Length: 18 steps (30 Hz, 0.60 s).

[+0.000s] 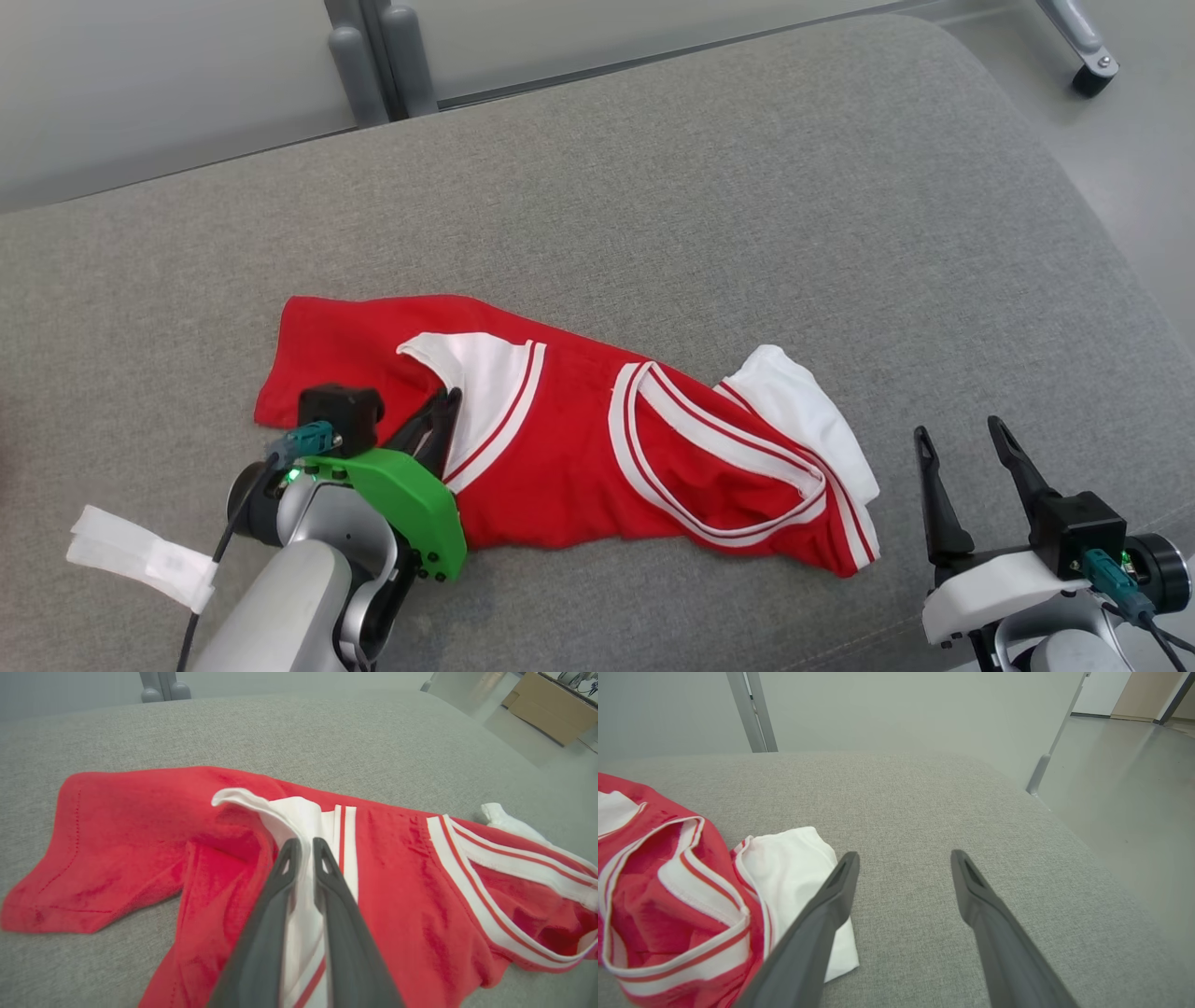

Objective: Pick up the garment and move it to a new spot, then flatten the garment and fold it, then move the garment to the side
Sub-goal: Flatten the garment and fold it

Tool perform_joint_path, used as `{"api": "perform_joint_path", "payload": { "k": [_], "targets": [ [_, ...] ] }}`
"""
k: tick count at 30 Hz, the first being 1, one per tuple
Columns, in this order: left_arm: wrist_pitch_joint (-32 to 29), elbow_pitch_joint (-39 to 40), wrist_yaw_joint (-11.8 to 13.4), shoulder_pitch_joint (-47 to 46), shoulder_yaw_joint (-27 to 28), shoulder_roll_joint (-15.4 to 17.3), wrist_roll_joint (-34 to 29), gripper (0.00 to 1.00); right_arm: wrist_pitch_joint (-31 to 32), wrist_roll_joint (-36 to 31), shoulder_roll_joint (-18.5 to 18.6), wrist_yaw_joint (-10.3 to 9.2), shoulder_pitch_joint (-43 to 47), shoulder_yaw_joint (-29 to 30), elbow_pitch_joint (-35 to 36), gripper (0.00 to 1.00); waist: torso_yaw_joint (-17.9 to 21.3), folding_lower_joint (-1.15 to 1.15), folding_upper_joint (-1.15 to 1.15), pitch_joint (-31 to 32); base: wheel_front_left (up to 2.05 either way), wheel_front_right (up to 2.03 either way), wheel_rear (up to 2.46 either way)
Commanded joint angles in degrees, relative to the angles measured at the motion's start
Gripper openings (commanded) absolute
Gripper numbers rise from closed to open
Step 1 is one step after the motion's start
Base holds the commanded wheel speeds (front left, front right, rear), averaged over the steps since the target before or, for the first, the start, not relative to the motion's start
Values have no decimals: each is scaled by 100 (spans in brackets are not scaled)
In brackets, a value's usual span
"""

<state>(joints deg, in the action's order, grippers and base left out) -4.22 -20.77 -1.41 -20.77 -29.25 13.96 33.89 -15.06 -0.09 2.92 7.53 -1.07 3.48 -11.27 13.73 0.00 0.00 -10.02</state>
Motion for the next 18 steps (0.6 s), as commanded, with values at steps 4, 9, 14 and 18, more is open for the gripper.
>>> {"api": "perform_joint_path", "payload": {
  "k": [4,9,14,18],
  "targets": [
    [-28,-56,77,70,-19,73,-53,18,-17,56,2,-8,-27,-30,-39,100,22,0,0,7,0,0,0],
    [-30,-194,92,-27,-42,78,-65,24,-17,74,1,-8,-44,-47,-60,100,70,0,0,11,0,0,0],
    [-9,-310,64,-123,-87,71,-81,0,-17,105,1,-8,-55,-57,-58,100,123,0,0,-10,0,0,0],
    [55,-259,-59,-233,-147,18,-82,0,-17,115,2,-8,-65,-60,-44,100,197,0,0,-25,0,0,0]
  ]
}}
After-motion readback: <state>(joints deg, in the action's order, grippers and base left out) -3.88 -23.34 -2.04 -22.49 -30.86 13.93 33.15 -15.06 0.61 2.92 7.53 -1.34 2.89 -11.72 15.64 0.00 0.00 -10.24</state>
